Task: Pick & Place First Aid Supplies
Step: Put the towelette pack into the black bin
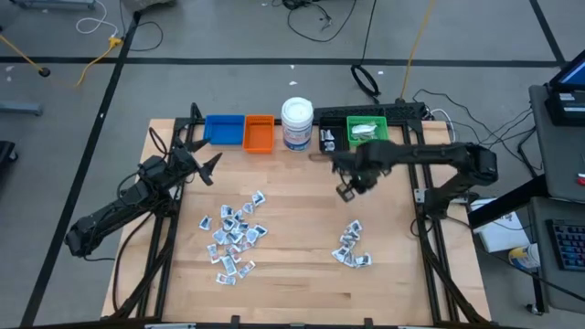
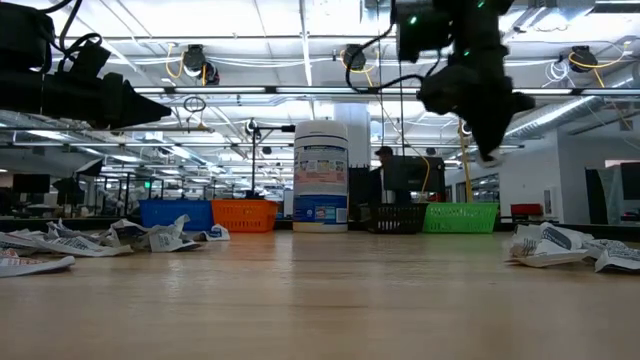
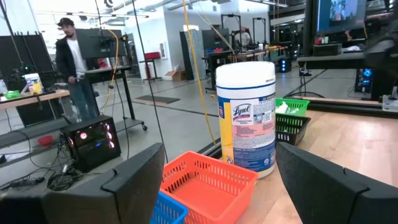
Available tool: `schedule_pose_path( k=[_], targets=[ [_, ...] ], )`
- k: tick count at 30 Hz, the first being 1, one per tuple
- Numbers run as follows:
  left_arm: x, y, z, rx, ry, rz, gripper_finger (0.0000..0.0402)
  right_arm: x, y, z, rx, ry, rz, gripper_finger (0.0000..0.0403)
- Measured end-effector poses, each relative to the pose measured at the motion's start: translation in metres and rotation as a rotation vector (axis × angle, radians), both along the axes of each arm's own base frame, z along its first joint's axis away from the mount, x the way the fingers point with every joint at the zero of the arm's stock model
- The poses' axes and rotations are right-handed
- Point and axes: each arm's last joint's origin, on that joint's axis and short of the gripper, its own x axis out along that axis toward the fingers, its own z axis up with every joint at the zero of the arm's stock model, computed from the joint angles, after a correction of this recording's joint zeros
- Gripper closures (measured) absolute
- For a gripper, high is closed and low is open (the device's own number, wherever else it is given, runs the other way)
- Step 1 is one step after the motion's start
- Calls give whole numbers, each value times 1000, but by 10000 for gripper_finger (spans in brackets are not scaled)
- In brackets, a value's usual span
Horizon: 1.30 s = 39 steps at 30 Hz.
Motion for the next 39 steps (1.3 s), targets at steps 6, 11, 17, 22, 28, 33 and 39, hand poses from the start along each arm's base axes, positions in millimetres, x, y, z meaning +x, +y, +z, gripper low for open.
schedule_pose_path(
  k=[6,11,17,22,28,33,39],
  targets=[
    [0,0,0,0,0,0,92,13,-57,-6,0,-9,6,402],
    [0,0,0,0,0,0,91,27,-103,-9,-8,-23,14,403],
    [0,0,0,0,0,0,91,40,-151,-11,-31,-57,15,403],
    [0,0,0,0,0,0,92,44,-181,-9,-59,-89,12,403],
    [0,0,0,0,0,0,92,45,-196,-8,-116,-152,26,403],
    [0,0,0,0,0,0,91,45,-201,-8,-144,-170,47,394],
    [0,0,0,0,0,0,91,45,-202,-8,-163,-164,45,332]
  ],
)
